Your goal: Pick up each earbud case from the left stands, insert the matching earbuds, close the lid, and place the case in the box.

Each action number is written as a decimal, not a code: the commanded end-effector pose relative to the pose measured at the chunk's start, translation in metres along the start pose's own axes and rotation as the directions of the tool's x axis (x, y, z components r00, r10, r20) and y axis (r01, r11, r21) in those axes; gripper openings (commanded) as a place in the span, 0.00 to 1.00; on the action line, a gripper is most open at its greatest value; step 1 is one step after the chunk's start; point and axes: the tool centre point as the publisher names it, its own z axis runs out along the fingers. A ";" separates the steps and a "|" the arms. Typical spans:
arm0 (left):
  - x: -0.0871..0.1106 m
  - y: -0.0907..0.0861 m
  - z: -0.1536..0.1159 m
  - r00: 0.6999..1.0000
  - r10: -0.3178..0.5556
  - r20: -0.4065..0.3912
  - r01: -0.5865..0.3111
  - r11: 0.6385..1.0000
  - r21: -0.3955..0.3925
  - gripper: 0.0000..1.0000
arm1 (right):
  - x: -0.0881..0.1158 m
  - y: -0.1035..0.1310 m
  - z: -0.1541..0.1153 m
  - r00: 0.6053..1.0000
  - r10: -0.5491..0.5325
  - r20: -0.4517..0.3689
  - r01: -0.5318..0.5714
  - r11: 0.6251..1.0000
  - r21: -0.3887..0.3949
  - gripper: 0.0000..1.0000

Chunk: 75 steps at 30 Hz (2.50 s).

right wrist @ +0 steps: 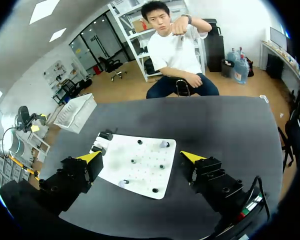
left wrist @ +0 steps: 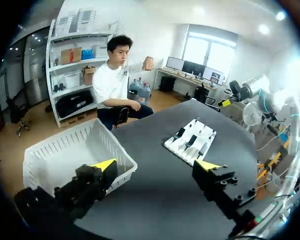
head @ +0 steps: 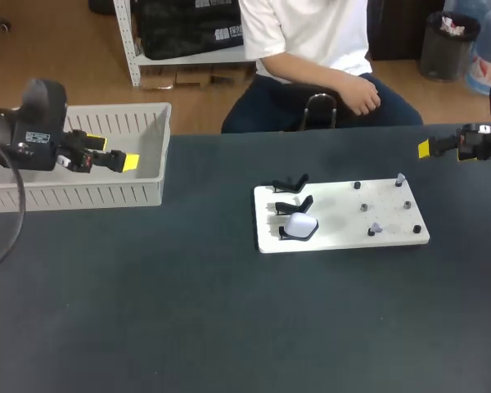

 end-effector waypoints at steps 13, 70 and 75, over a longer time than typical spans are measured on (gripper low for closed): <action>-0.004 -0.018 0.007 0.747 0.565 0.350 -0.654 0.531 0.539 1.00 | 0.000 0.000 0.000 1.000 0.000 0.000 0.000 1.000 0.000 1.00; 0.031 -0.101 0.127 0.916 0.376 0.137 -0.397 0.815 0.423 1.00 | 0.000 0.000 0.000 1.000 0.000 0.000 0.000 1.000 0.000 1.00; 0.033 -0.105 0.139 0.918 0.374 0.130 -0.391 0.807 0.443 1.00 | 0.000 0.000 0.000 1.000 0.000 0.000 0.000 1.000 0.000 1.00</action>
